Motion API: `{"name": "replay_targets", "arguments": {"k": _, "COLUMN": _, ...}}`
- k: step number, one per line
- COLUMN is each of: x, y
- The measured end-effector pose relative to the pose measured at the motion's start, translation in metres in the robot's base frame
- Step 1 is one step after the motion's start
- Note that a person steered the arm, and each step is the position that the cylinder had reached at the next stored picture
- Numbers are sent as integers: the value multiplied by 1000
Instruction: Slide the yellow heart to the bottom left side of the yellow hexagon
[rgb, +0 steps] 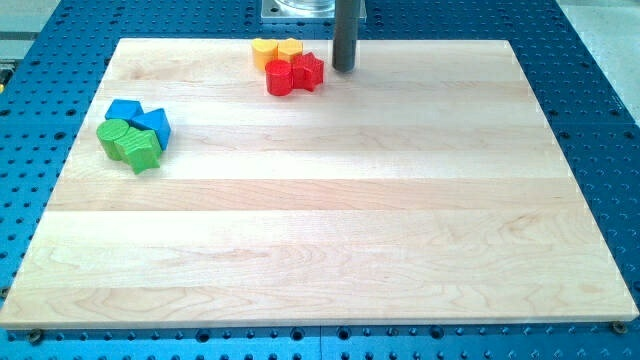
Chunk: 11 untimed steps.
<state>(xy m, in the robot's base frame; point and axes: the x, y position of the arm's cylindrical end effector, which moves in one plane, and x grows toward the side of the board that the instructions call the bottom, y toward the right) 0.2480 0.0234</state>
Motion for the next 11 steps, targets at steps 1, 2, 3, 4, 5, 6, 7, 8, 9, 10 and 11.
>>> {"name": "replay_targets", "arguments": {"k": 1, "x": -16, "y": -62}}
{"name": "replay_targets", "arguments": {"k": 2, "x": -30, "y": -100}}
{"name": "replay_targets", "arguments": {"k": 3, "x": -30, "y": -103}}
{"name": "replay_targets", "arguments": {"k": 4, "x": -30, "y": -81}}
{"name": "replay_targets", "arguments": {"k": 5, "x": -52, "y": -70}}
{"name": "replay_targets", "arguments": {"k": 6, "x": -52, "y": -128}}
{"name": "replay_targets", "arguments": {"k": 7, "x": -46, "y": -182}}
{"name": "replay_targets", "arguments": {"k": 8, "x": -43, "y": -189}}
{"name": "replay_targets", "arguments": {"k": 9, "x": -43, "y": -189}}
{"name": "replay_targets", "arguments": {"k": 10, "x": -50, "y": -193}}
{"name": "replay_targets", "arguments": {"k": 11, "x": -44, "y": -216}}
